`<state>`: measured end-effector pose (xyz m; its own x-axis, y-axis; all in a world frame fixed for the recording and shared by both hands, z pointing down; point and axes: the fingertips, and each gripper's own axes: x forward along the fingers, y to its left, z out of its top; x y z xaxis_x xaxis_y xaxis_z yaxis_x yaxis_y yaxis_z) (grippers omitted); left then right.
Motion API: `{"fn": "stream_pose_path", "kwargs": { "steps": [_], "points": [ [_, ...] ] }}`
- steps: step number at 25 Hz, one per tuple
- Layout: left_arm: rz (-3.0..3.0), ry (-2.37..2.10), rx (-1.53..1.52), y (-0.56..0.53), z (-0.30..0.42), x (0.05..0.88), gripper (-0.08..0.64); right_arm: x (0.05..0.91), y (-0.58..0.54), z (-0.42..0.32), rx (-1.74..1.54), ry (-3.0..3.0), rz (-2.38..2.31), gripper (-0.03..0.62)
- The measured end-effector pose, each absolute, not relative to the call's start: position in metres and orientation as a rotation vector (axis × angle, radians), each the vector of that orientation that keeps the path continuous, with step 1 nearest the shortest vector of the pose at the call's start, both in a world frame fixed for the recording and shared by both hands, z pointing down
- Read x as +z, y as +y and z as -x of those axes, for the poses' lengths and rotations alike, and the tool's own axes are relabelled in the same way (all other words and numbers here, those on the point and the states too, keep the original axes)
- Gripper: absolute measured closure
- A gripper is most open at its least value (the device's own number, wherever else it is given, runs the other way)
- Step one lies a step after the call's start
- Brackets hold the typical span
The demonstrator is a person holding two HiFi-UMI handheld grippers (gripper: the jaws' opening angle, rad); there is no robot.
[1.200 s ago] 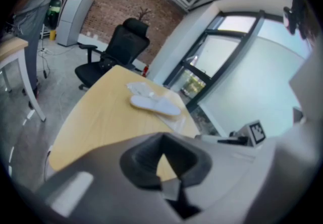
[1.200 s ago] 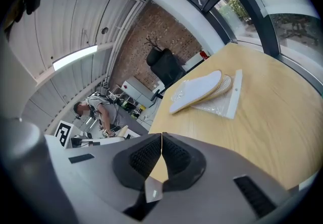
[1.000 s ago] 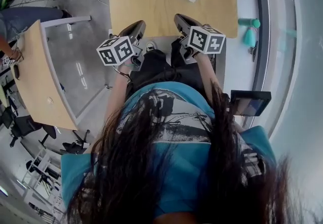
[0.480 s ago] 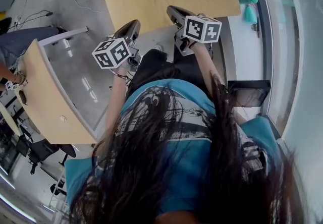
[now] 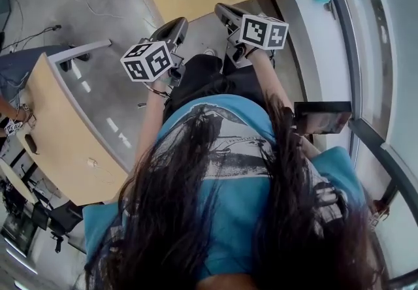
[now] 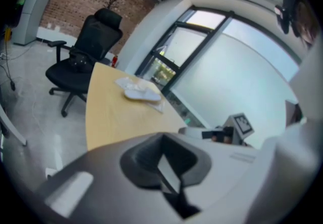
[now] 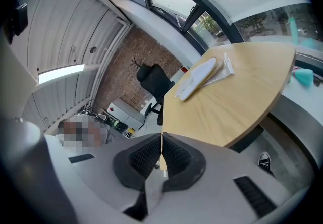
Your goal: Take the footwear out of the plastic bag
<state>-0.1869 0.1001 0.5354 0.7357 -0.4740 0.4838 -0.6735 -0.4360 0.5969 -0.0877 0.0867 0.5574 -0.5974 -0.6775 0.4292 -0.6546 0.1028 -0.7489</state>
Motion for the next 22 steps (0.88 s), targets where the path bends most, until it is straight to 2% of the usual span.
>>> {"fn": "stream_pose_path", "kwargs": {
  "steps": [12,22],
  "points": [
    [-2.083,-0.857,0.218,0.155,0.218,0.53,0.557,0.534,0.147,0.103,-1.494,2.373,1.422,0.575],
    [-2.103,-0.862,0.191,0.21,0.159,0.513,0.557,0.522,0.223,0.056,-1.47,2.438,1.403,0.575]
  ]
}}
